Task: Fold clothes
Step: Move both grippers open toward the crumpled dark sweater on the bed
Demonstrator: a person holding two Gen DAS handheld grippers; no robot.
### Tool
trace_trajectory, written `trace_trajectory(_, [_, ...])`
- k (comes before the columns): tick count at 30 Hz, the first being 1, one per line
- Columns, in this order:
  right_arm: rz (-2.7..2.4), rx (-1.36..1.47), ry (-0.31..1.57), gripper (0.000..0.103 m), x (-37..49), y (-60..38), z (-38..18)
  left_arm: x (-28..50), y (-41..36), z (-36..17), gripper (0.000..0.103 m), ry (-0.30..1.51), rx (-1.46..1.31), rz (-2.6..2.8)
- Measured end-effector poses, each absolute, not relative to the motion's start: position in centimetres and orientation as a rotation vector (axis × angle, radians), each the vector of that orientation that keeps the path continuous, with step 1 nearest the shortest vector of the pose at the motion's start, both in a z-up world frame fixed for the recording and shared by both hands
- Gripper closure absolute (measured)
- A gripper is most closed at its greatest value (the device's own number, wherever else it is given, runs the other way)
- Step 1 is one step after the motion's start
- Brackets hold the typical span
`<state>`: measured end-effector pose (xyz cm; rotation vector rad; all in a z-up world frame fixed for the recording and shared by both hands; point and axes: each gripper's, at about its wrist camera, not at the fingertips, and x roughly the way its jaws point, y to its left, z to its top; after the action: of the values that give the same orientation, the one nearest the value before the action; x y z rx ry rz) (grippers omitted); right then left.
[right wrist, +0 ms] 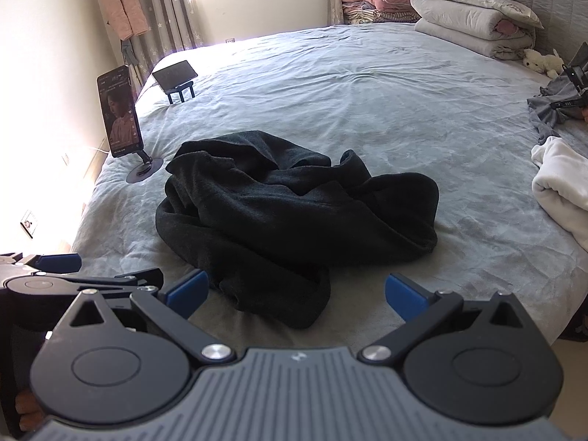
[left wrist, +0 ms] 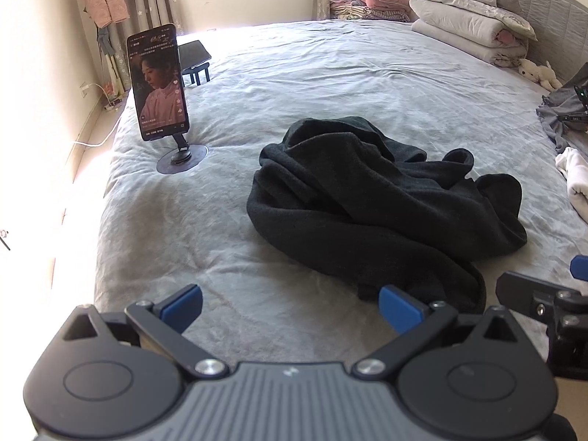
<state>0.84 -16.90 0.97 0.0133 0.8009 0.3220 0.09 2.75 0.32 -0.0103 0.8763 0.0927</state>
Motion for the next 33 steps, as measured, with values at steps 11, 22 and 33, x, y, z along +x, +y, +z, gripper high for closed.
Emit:
trace_trajectory(11, [0.348,-0.042,0.828,0.0,2.4,-16.0,0.0,1.2,3.6,-0.1,0.0,0.887,-0.033,0.128])
trace_trajectory(22, [0.379,-0.079,0.854,0.0,3.9,-15.6,-0.7,2.0,4.2,-1.0,0.0,0.888,-0.048,0.146])
trace_trajectory(33, [0.399,-0.121,0.879,0.0,6.4,-15.4,-1.3,3.5,4.5,-1.9,0.0,0.905,-0.053,0.156])
